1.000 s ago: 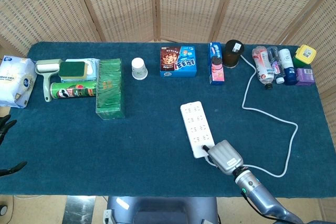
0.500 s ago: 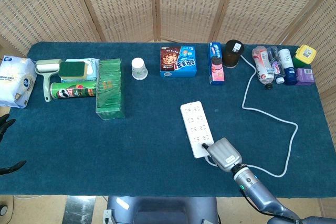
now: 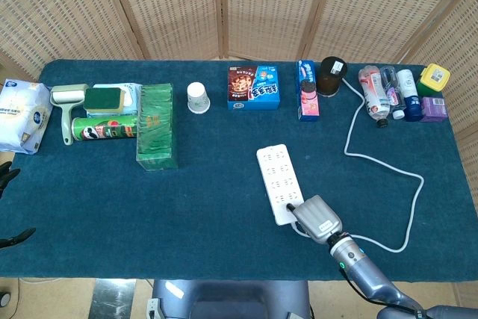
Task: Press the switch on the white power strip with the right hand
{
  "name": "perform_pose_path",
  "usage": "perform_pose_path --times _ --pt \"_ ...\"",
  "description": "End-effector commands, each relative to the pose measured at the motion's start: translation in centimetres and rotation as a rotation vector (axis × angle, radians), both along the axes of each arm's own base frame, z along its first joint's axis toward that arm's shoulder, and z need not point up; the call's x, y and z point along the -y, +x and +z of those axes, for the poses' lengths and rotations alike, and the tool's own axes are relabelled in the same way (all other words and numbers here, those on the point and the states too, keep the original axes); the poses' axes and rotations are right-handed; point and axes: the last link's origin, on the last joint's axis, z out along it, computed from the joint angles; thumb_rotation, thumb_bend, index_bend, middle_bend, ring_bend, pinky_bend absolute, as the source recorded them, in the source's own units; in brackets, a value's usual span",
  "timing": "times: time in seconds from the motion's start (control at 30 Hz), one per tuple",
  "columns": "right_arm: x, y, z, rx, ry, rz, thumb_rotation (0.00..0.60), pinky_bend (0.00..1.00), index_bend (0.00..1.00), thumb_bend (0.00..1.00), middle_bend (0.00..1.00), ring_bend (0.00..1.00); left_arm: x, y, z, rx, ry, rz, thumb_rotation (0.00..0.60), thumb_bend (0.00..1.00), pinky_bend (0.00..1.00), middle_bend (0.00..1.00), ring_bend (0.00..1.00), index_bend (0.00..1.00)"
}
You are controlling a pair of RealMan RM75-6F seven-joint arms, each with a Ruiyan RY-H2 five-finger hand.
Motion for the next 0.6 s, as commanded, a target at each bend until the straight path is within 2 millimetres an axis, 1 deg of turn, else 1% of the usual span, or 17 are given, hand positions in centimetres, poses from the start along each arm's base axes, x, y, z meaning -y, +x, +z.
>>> perform_pose_path --times 0.03,0.33,0.43,0.6 --pt "0.0 0.0 0.0 -0.003 -0.003 0.002 0.6 1.0 0.31 0.77 0.97 1.0 0.0 0.0 0.0 0.0 0.0 0.002 0.6 0.12 0.0 0.0 0.0 0.0" --pt "-0.1 0.1 0.2 -0.005 -0.01 0.004 0.6 1.0 0.31 0.77 0.97 1.0 0.0 -0.2 0.0 0.0 0.001 0.002 0.6 0.12 0.0 0.0 0.0 0.0" --pt "0.1 0.9 0.9 0.016 -0.034 0.023 0.6 1.0 0.31 0.77 0.97 1.0 0.0 -0.2 0.1 0.001 0.003 0.005 0.6 0.12 0.0 0.0 0.0 0.0" --pt "0.4 2.5 2.7 0.059 -0.085 0.054 0.6 1.0 0.31 0.77 0.97 1.0 0.0 -0.2 0.0 0.005 0.001 0.003 0.6 0.12 0.0 0.0 0.0 0.0"
